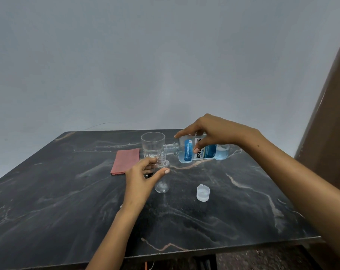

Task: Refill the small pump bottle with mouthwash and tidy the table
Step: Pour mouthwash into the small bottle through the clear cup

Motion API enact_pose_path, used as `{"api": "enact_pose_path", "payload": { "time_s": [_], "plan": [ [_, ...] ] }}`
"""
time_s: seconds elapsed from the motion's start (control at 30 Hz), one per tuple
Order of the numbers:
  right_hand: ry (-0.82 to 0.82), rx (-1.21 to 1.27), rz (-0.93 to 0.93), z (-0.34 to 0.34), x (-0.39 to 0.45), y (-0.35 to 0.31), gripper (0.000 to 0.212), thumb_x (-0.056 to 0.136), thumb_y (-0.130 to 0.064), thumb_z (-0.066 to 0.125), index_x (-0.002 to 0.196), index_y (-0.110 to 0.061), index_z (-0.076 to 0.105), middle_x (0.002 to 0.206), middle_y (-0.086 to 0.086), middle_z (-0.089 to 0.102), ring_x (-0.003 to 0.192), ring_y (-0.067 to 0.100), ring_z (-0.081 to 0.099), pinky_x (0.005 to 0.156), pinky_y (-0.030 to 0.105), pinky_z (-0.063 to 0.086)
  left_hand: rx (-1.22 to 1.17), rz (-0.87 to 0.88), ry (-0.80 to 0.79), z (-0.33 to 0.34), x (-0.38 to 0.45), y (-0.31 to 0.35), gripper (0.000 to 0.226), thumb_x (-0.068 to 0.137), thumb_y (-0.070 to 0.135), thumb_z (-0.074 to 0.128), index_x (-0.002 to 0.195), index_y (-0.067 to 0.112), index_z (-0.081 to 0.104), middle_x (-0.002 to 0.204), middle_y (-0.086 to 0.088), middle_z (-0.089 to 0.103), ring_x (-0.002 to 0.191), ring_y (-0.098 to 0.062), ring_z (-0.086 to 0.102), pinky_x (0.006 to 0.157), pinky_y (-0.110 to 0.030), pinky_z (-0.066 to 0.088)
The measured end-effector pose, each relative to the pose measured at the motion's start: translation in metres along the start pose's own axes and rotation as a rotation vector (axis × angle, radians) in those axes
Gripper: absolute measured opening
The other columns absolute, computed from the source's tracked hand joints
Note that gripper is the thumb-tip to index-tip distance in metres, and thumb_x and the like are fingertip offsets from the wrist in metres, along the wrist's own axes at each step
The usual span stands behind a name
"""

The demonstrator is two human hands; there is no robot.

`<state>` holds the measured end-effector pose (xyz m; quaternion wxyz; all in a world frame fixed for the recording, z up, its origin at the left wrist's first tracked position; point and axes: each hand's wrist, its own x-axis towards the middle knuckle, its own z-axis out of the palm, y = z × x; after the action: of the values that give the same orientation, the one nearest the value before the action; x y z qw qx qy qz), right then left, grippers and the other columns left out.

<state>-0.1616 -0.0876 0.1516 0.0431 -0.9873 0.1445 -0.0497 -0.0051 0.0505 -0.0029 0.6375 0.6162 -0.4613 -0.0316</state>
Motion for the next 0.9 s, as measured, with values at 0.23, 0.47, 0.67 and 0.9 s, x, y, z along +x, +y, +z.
{"api": "enact_pose_path", "payload": {
  "time_s": [0.23,0.47,0.67,0.9],
  "plan": [
    [0.001,0.009,0.005,-0.0005,0.0017,0.0001,0.060,0.077,-0.015,0.075,0.129,-0.037,0.055,0.117,-0.002,0.069,0.100,0.017,0.062,0.093,0.040,0.051,0.013,0.009,-0.003,-0.0001,-0.0001,-0.0002,0.033,0.058,0.046,0.076,0.086,0.047,0.058,0.087,0.022,0.065,0.085,0.007,0.062,0.070,-0.004,0.047],
    [-0.004,0.000,-0.003,-0.0014,0.0027,0.0010,0.061,0.077,-0.016,0.075,0.129,-0.036,0.054,0.117,-0.003,0.069,0.098,0.014,0.063,0.091,0.035,0.052,0.048,0.017,-0.048,0.0001,0.0029,-0.0028,0.035,0.066,0.039,0.078,0.094,0.042,0.058,0.093,0.022,0.063,0.086,0.003,0.061,0.070,-0.005,0.047],
    [-0.013,0.002,-0.007,-0.0030,0.0030,-0.0007,0.060,0.078,-0.014,0.074,0.131,-0.033,0.054,0.119,-0.002,0.068,0.092,0.010,0.061,0.091,0.033,0.052,0.021,0.015,-0.068,-0.0007,0.0029,0.0018,0.035,0.064,0.044,0.076,0.091,0.047,0.054,0.096,0.025,0.061,0.090,0.010,0.059,0.074,-0.005,0.047],
    [-0.036,0.003,-0.001,-0.0055,0.0030,-0.0042,0.059,0.078,-0.014,0.074,0.131,-0.031,0.053,0.119,0.000,0.068,0.093,0.010,0.060,0.091,0.030,0.052,-0.097,-0.034,-0.094,-0.0008,0.0052,0.0015,0.064,0.062,0.037,0.079,0.120,0.032,0.052,0.111,0.010,0.061,0.105,0.003,0.056,0.089,-0.016,0.048]
  ]
}}
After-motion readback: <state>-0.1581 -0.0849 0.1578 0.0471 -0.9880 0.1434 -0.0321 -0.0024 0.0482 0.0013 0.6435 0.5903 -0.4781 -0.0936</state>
